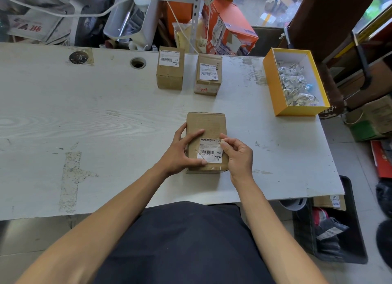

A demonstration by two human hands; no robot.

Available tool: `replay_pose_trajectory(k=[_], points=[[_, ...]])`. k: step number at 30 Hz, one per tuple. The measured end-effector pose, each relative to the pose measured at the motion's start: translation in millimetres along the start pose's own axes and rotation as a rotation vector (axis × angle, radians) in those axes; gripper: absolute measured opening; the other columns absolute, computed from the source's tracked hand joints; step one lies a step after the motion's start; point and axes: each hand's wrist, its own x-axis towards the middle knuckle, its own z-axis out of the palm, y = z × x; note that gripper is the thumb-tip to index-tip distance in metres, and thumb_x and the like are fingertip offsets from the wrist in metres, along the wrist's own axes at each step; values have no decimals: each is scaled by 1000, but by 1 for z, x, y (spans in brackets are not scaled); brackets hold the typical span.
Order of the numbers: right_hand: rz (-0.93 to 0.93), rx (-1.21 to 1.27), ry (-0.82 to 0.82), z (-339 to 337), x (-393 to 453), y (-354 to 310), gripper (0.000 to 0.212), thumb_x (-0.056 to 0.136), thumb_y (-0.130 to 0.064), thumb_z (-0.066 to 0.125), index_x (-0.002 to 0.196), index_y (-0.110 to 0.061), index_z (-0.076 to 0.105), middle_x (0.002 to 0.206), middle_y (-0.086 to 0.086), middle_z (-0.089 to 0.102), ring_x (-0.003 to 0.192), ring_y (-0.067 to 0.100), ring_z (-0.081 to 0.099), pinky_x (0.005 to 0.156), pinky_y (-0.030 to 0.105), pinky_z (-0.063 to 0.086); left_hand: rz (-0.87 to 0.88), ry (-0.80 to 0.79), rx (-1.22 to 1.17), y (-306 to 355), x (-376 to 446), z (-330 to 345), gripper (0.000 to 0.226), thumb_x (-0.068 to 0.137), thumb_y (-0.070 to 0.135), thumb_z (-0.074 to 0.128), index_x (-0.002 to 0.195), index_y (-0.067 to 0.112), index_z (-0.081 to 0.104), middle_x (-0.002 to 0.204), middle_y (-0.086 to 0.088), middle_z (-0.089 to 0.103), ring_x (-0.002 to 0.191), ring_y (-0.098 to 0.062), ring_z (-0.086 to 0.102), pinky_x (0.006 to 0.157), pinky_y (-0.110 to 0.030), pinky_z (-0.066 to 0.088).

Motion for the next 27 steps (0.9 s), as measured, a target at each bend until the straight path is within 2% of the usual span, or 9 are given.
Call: replay_pose_trajectory(k=[15,21,27], points=[[5,4,-4,-1,0,0,16,90,2,62,81,-9,68,110,-1,73,104,18,69,84,36,58,5,-1,-9,0,0,0,92,57,52,88,139,54,46,157,21,5,144,-12,27,111,-42,44],[7,-10,-6,-1,0,-1,14,91,2,61,82,-7,68,110,-2,73,102,16,69,82,35,59,-2,0,-5,1,0,0,92,56,53,88,138,56,45,158,20,5,145,-12,28,111,-42,44],[4,-3,-11,-1,0,-2,15,91,3,60,82,-7,67,108,-4,73,98,11,70,75,27,58,-2,0,-1,2,0,0,93,56,55,87,138,56,45,158,19,5,144,-14,29,110,-42,45]])
